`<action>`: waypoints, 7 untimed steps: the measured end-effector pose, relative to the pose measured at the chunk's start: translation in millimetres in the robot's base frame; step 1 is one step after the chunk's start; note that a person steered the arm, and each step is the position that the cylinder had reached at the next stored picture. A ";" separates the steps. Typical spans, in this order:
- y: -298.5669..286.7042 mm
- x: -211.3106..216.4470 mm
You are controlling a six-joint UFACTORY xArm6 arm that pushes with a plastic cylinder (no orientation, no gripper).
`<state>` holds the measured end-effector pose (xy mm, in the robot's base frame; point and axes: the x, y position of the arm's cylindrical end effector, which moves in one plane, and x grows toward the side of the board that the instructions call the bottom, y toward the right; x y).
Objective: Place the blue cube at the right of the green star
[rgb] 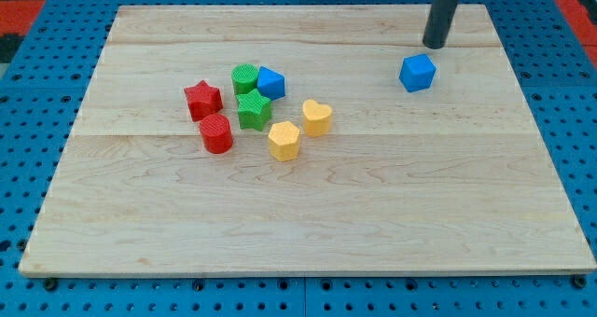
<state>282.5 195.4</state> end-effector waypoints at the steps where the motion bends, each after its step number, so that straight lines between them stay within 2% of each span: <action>1: -22.7 3.9; 2: -64.2 13.6; 3: -50.8 14.2; 4: 15.7 4.9; 5: 42.6 37.5; 6: 34.4 58.3; 7: -8.2 29.8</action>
<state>312.3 187.2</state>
